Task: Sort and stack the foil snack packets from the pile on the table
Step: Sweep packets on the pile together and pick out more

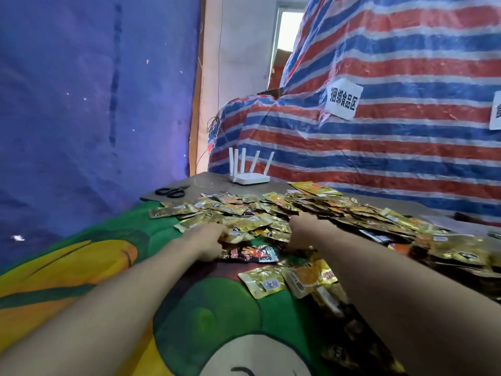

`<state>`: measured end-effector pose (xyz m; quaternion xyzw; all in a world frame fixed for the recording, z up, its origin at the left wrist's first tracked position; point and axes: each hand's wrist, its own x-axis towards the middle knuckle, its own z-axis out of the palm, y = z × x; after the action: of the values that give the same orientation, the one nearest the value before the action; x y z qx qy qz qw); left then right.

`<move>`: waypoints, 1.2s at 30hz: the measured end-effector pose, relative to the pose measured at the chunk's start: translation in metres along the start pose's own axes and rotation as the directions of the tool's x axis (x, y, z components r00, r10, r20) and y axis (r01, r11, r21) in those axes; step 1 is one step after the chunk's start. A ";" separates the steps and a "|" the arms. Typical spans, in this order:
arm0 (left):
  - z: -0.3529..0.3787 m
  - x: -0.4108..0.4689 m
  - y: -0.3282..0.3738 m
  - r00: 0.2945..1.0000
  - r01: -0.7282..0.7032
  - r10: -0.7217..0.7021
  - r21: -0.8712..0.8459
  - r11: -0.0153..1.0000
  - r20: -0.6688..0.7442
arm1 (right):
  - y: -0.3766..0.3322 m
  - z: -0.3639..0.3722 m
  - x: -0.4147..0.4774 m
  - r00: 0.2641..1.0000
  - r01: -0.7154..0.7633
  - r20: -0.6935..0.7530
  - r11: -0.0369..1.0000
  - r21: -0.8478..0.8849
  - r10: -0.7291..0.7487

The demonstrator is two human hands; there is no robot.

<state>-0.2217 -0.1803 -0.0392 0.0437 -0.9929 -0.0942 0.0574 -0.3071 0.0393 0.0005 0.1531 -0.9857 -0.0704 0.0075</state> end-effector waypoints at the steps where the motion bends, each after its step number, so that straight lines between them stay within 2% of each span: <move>1: 0.001 -0.002 0.001 0.999 -0.014 0.017 0.080 0.997 -0.042 | 0.000 -0.001 -0.002 1.000 0.012 0.009 1.000 -0.002 -0.012; 5: 0.005 -0.020 0.013 0.966 -0.033 0.087 0.216 0.976 -0.245 | 0.001 0.000 -0.010 0.995 0.018 -0.099 1.000 -0.005 -0.018; 8: 0.001 -0.036 0.020 0.916 -0.058 0.126 0.184 0.981 -0.382 | 0.001 -0.004 -0.019 0.986 0.031 -0.162 1.000 -0.005 -0.031; 11: -0.006 -0.050 0.024 0.855 -0.084 0.076 0.006 0.996 -0.513 | 0.001 -0.014 -0.030 0.981 0.025 -0.192 0.995 0.099 -0.005; 13: -0.013 -0.060 0.026 0.846 -0.070 -0.036 -0.178 0.982 -0.532 | 0.003 -0.023 -0.042 0.971 0.026 -0.236 0.976 0.217 0.027; 15: -0.021 -0.069 0.030 0.846 -0.020 -0.197 -0.399 0.917 -0.495 | 0.008 -0.031 -0.053 0.954 0.056 -0.298 0.948 0.314 0.043; 17: -0.028 -0.077 0.031 0.836 0.063 -0.382 -0.624 0.779 -0.393 | 0.013 -0.039 -0.066 0.936 0.083 -0.348 0.926 0.369 0.055; 18: -0.030 -0.079 0.031 0.822 0.093 -0.467 -0.732 0.674 -0.326 | 0.015 -0.042 -0.074 0.926 0.096 -0.371 0.912 0.398 0.064; 20: -0.032 -0.086 0.029 0.788 0.105 -0.600 -0.930 0.352 -0.139 | 0.019 -0.050 -0.088 0.904 0.138 -0.418 0.871 0.472 0.083; 22: -0.035 -0.097 0.030 0.754 0.062 -0.653 -0.997 -0.043 0.075 | 0.022 -0.057 -0.103 0.884 0.176 -0.451 0.806 0.566 0.125; 23: -0.035 -0.103 0.031 0.737 0.037 -0.658 -0.981 -0.192 0.157 | 0.022 -0.060 -0.111 0.877 0.189 -0.454 0.756 0.626 0.156; 24: -0.034 -0.108 0.033 0.724 0.024 -0.659 -0.962 -0.272 0.205 | 0.022 -0.063 -0.119 0.878 0.197 -0.441 0.695 0.691 0.189; 25: -0.031 -0.112 0.034 0.716 0.027 -0.661 -0.956 -0.292 0.222 | 0.021 -0.065 -0.126 0.882 0.211 -0.421 0.620 0.755 0.212; 27: -0.022 -0.120 0.038 0.695 0.048 -0.687 -0.968 -0.247 0.210 | 0.018 -0.066 -0.142 0.894 0.262 -0.392 0.454 0.852 0.219; 29: -0.014 -0.131 0.045 0.691 0.039 -0.697 -0.972 -0.231 0.193 | 0.011 -0.068 -0.161 0.889 0.319 -0.403 0.338 0.885 0.218; 30: -0.010 -0.136 0.048 0.710 0.013 -0.679 -0.969 -0.249 0.184 | 0.008 -0.067 -0.170 0.883 0.348 -0.416 0.295 0.890 0.216; 32: -0.005 -0.144 0.051 0.792 -0.069 -0.588 -0.935 -0.348 0.160 | 0.000 -0.063 -0.185 0.871 0.398 -0.441 0.217 0.891 0.216; 34: -0.006 -0.151 0.050 0.881 -0.119 -0.458 -0.880 -0.461 0.121 | -0.008 -0.055 -0.197 0.853 0.418 -0.462 0.210 0.884 0.243; 36: -0.009 -0.156 0.047 0.942 -0.121 -0.329 -0.841 -0.527 0.071 | -0.017 -0.038 -0.207 0.825 0.397 -0.485 0.312 0.863 0.290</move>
<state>-0.0696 -0.1208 -0.0379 0.0934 -0.3714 -0.9054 0.1832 -0.1031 0.0806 0.0371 0.1756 -0.7777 0.5685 0.2028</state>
